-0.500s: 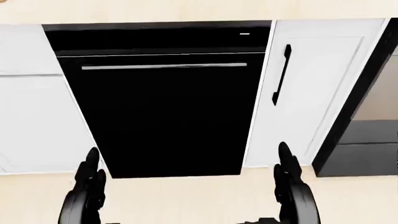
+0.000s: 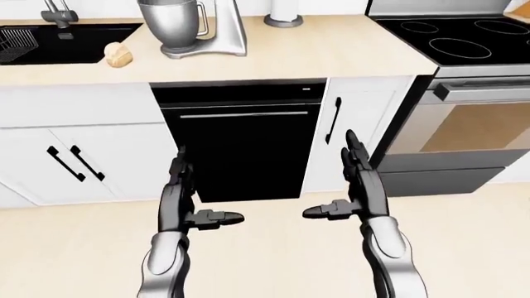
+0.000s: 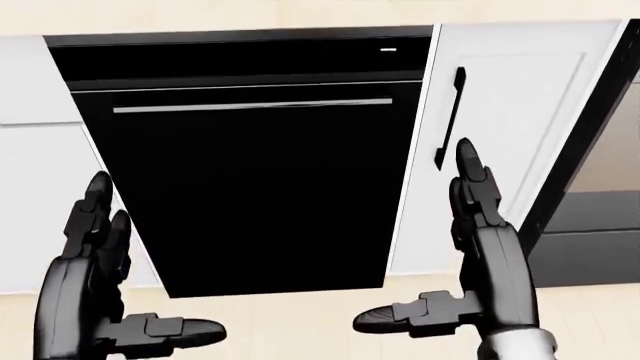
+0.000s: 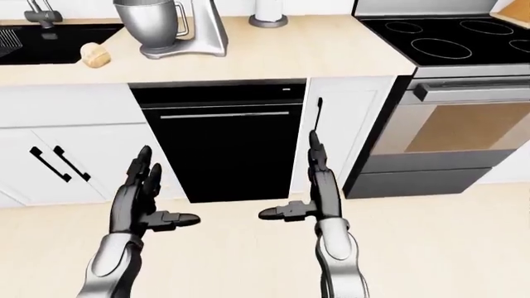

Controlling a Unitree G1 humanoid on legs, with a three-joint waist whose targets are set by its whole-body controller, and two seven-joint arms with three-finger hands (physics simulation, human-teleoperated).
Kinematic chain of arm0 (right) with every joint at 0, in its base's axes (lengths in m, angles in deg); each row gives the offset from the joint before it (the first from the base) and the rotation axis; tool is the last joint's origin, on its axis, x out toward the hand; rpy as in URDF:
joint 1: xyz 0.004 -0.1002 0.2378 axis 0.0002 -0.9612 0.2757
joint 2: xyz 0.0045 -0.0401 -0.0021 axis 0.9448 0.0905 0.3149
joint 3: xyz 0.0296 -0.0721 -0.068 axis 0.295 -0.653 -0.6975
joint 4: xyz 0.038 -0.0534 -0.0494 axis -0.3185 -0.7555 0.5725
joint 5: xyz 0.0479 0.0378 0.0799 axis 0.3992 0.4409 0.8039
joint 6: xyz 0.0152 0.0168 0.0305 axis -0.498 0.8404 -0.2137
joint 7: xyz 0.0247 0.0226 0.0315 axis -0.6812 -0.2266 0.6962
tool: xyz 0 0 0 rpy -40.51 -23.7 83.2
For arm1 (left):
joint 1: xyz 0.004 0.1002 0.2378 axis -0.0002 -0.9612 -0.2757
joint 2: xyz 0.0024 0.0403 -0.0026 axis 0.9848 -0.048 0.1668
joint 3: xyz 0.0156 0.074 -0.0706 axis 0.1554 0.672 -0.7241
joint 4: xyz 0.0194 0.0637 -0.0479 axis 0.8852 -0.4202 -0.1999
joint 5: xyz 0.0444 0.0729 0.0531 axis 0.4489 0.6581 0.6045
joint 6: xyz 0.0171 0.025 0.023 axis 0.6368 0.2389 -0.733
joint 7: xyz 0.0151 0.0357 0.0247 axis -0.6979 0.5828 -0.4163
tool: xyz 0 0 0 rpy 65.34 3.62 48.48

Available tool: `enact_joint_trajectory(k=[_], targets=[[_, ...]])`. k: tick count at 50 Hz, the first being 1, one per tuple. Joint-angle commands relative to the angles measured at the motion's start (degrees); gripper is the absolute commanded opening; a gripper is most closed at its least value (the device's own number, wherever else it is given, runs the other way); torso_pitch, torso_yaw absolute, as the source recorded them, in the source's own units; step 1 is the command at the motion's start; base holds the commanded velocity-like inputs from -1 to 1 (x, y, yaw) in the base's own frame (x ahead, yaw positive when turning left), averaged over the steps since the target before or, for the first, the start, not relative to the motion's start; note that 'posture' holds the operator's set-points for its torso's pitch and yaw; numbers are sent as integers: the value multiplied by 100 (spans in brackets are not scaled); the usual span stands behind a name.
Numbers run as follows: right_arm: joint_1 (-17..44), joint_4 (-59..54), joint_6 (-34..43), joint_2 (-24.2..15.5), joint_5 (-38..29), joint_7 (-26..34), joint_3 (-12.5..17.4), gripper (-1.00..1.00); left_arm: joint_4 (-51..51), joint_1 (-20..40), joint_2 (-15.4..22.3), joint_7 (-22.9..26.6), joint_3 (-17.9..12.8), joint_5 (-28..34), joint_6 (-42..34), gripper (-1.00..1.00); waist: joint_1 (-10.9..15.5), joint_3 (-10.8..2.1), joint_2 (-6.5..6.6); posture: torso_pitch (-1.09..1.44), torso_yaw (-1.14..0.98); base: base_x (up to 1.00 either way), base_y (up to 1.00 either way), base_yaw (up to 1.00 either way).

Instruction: Place the bread in the stand mixer bowl.

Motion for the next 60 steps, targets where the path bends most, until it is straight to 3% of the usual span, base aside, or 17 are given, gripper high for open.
enact_joint_trajectory(k=[1, 21, 23, 25, 30, 32, 36, 39, 41, 44, 48, 50, 51, 52, 53, 55, 60], targets=[[131, 363, 13, -7, -73, 7, 17, 100, 420, 80, 8, 7, 15, 34, -85, 100, 1, -107, 6, 0, 0, 0, 0, 0], [210, 1320, 517, 6, -655, 58, -90, 100, 2030, -259, -65, 124, -145, -162, -793, 100, 4, -19, 15, 0, 0, 0, 0, 0], [214, 1341, 535, 12, -684, 61, -92, 100, 2085, -268, -68, 133, -154, -163, -812, 100, -5, -102, 56, 0, 0, 0, 5, 0], [214, 1354, 533, 21, -711, 59, -107, 100, 2037, -229, -58, 140, -173, -152, -797, 100, -18, 29, 27, 0, 0, 0, 13, 0], [192, 1533, 656, 21, -774, 77, -94, 100, 1973, 65, 9, 105, -292, -203, -975, 100, -36, 96, 206, 0, 0, 0, 14, 0], [188, 1569, 677, 26, -796, 77, -102, 100, 1953, 121, 30, 88, -237, -158, -1000, 100, -35, 89, 215, 0, 0, 0, 14, 0], [183, 1600, 697, 34, -819, 84, -121, 100, 2068, 208, 45, 62, -244, -181, -1145, 100, -40, 74, 74, 0, 0, 0, 15, 0], [193, 1598, 708, 45, -836, 79, -142, 100, 2086, 207, 42, 42, -222, -157, -1148, 100, -36, 81, -250, 0, 0, 0, 15, 0], [199, 1597, 710, 49, -845, 76, -155, 100, 2113, 176, 28, 37, -183, -136, -1142, 100, -72, 107, -92, 0, 0, 0, 16, 0], [211, 1552, 685, 54, -829, 82, -157, 100, 2160, 156, 26, 47, -170, -118, -1151, 100, -66, 77, -178, 0, 0, 0, 15, 0], [214, 1491, 648, 56, -793, 78, -145, 100, 2102, 144, 25, 58, -175, -85, -1088, 100, -43, 142, -12, 0, 0, 0, 15, 0], [220, 1504, 669, 51, -801, 81, -153, 100, 2103, 132, 23, 62, -160, -67, -1080, 100, -57, 162, 165, 0, 0, 0, 15, 0], [220, 1507, 672, 52, -802, 82, -155, 100, 2101, 134, 23, 64, -159, -61, -1080, 100, -64, 127, 318, 0, 0, 0, 16, 0], [220, 1509, 676, 51, -802, 83, -155, 100, 2084, 127, 24, 71, -156, -53, -1059, 100, -53, 38, 567, 0, 0, 0, 15, 0], [218, 1506, 676, 51, -801, 83, -154, 100, 2069, 125, 25, 75, -149, -40, -1048, 100, -11, 48, 469, 0, 0, 0, 15, 0], [221, 1515, 692, 52, -811, 83, -165, 100, 2066, 127, 24, 80, -147, -27, -1049, 100, -22, 154, 414, 0, 0, 0, 15, 0], [217, 1480, 666, 59, -793, 89, -170, 100, 2012, 116, 23, 100, -127, 21, -998, 100, -38, 118, 146, 0, 0, 0, 15, 0]])
